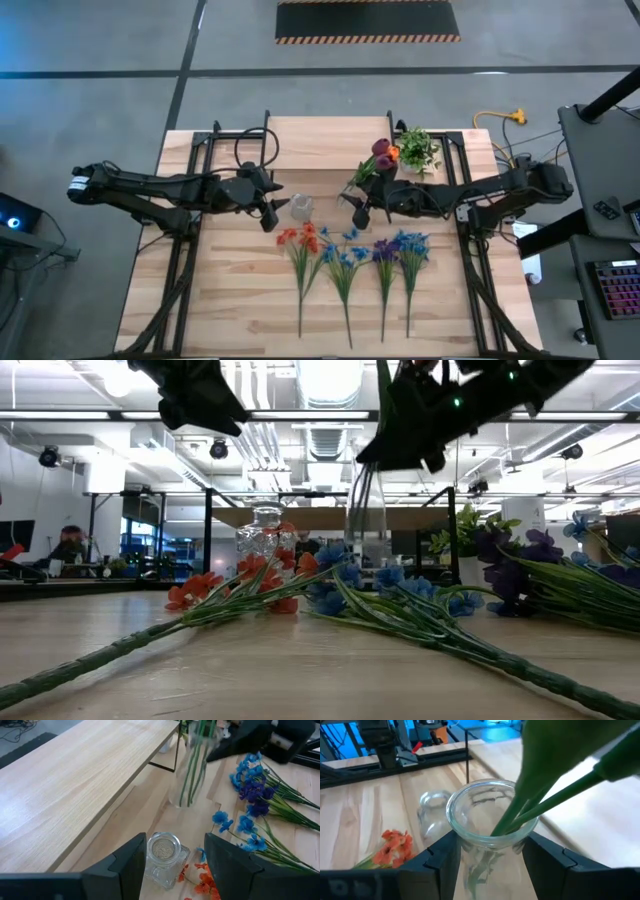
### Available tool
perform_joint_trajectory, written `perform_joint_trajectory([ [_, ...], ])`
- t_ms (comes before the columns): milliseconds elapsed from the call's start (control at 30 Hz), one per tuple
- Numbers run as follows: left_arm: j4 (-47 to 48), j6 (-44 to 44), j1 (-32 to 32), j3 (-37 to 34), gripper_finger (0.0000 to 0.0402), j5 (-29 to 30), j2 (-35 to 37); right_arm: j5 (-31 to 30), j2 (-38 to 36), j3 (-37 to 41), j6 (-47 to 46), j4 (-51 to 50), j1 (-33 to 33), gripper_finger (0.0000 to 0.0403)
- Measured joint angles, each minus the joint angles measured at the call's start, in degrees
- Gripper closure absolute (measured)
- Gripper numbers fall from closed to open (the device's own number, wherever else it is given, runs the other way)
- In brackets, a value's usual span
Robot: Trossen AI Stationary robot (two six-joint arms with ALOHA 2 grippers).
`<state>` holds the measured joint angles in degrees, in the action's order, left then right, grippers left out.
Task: Pick and place flowers into a vace then onto a shelf
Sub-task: Put the right transparent vase with flowers on the shelf
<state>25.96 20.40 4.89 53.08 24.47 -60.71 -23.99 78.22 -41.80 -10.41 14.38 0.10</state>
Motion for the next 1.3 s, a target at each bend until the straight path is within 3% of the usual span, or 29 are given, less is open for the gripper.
perform_joint_trajectory([
  [800,-2.91,1.85,0.05,-3.58,0.0218,-0.19,0.0,0.59,-3.17,-20.48,3.51,-25.95,-9.83,0.022],
  [1300,-4.96,1.73,0.15,-4.16,0.0218,-0.38,0.22,4.43,-3.11,-21.89,1.39,-27.27,-19.66,0.022],
])
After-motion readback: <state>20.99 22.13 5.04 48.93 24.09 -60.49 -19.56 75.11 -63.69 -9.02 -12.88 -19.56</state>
